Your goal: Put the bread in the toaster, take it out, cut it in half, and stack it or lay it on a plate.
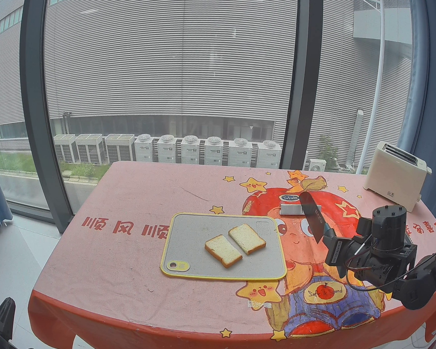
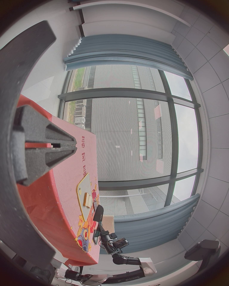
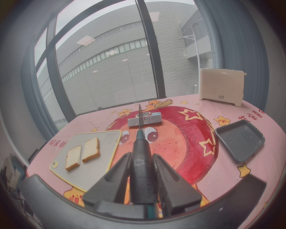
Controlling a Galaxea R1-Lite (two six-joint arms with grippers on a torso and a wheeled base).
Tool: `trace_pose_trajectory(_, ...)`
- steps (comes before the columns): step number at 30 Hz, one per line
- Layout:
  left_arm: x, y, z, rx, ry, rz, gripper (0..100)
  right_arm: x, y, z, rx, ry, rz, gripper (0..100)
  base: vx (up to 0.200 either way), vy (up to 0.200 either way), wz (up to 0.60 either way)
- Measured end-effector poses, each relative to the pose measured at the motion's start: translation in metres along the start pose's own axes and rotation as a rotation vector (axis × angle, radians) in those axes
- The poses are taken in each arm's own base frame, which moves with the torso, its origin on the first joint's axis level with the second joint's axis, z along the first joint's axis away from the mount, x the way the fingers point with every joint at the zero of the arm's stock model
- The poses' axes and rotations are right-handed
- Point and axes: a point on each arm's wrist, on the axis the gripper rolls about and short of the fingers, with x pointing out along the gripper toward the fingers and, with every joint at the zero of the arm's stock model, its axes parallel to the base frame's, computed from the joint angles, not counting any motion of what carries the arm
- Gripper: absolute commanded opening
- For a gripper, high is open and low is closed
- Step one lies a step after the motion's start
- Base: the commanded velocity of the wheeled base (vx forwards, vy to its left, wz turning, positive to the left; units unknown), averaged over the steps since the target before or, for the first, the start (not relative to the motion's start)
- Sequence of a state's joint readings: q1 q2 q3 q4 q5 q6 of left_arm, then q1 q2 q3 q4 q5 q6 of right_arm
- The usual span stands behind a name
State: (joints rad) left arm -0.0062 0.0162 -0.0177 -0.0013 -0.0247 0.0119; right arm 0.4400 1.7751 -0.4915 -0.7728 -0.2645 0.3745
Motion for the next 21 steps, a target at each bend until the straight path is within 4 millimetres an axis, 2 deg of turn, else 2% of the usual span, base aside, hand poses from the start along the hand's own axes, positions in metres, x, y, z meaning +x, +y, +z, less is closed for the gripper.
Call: trace_pose_trajectory(21,0.0,0.0,0.0,0.0,0.0,0.001,0,0.0009,-0.0029,0.0027,0.006,-0.006,-0.007,0,0.0,0.0,0.0)
